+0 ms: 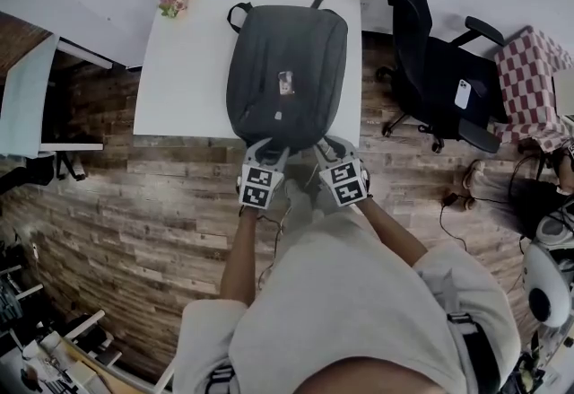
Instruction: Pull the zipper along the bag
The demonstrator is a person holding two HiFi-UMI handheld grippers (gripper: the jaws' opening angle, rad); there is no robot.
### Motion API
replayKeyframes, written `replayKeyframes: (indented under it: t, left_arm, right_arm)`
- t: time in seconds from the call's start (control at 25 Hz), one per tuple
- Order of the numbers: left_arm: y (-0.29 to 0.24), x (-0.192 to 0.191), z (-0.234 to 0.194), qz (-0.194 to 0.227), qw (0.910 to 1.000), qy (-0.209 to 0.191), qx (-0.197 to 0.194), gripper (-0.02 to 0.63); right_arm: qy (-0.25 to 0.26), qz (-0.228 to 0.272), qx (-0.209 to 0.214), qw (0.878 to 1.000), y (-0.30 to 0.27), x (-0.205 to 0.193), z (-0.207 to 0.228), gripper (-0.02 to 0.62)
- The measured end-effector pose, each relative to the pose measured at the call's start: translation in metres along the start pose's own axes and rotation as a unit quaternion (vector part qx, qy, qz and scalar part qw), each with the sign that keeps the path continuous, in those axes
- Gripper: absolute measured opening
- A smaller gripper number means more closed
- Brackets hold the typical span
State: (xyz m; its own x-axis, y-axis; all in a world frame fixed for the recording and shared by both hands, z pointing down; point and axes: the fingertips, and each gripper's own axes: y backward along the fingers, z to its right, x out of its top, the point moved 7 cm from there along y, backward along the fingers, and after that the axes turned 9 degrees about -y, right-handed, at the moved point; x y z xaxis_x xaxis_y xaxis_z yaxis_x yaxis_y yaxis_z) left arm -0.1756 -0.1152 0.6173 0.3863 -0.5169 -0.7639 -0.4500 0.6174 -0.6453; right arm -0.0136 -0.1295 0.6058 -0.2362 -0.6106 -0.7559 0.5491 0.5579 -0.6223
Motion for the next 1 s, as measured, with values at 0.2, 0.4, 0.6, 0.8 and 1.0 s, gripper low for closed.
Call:
replayKeyframes:
  t: [0.2,0.4,0.6,0.8,1.0]
  left_arm:
    - [0.019,0.008,-0.01,0.077,0.9895,0.112,0.049,0.153]
    - [0.04,0.029,-0.023,0.135,0.9755,0.136,0.108,0.115]
    - [0.06,0.063,-0.041,0.168,0.971,0.098,0.139,0.069]
    - [0.083,0.095,-0.059,0.197,0.9623,0.058,0.178,0.044]
    - [0.094,0.118,-0.077,0.22,0.9547,0.041,0.196,0.038]
  right_arm:
    - [-0.016,0.047,-0.02,0.999,0.009,0.025,0.014,0.103]
    - [-0.013,0.08,-0.023,0.996,0.014,0.046,0.023,0.089]
    - [-0.001,0.118,-0.026,0.993,0.027,0.085,0.029,0.06]
    - [0.025,0.165,-0.039,0.985,0.044,0.124,0.038,0.02]
    - [0.03,0.199,-0.047,0.978,0.055,0.152,0.048,0.014]
